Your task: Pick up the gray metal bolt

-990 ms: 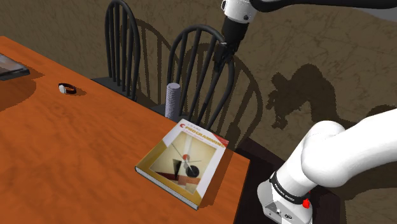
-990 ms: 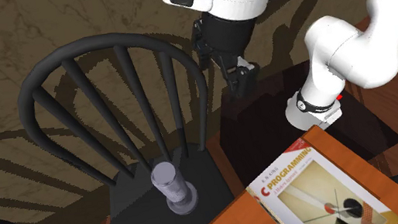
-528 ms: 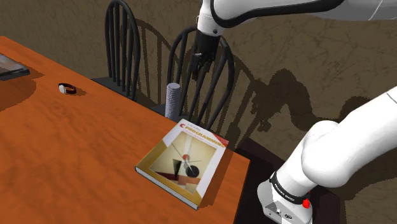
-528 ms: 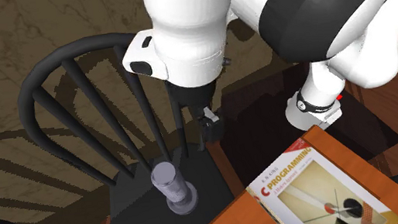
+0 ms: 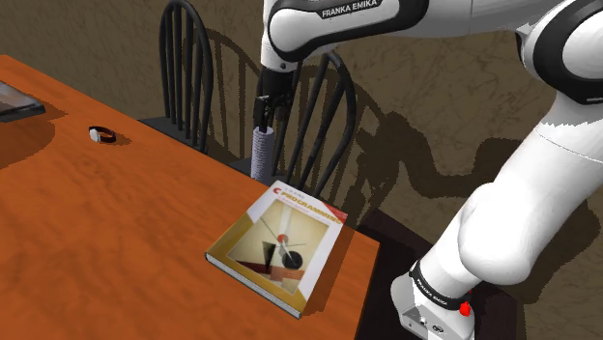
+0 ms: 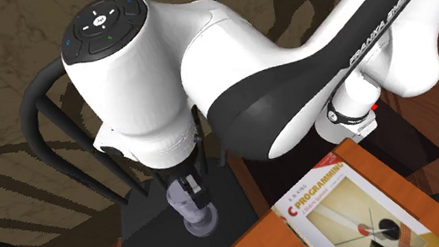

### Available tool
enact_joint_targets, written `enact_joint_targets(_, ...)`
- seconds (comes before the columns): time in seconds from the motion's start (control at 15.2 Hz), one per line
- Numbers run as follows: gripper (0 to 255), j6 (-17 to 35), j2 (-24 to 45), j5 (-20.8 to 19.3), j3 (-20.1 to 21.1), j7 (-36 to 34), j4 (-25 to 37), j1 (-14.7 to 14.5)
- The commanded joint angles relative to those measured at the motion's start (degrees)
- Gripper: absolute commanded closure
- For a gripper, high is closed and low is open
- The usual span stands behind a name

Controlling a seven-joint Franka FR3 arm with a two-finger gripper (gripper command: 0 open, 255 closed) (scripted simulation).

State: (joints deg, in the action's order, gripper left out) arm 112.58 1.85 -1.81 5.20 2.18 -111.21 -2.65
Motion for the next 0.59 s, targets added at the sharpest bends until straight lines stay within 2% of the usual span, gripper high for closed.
enact_joint_targets(0.0,0,0.6,2.9,0.1,0.2,-0.1,1.9,-0.2)
enact_joint_targets(0.53,0,6.1,4.7,-0.2,0.1,-0.4,-1.8,-0.2)
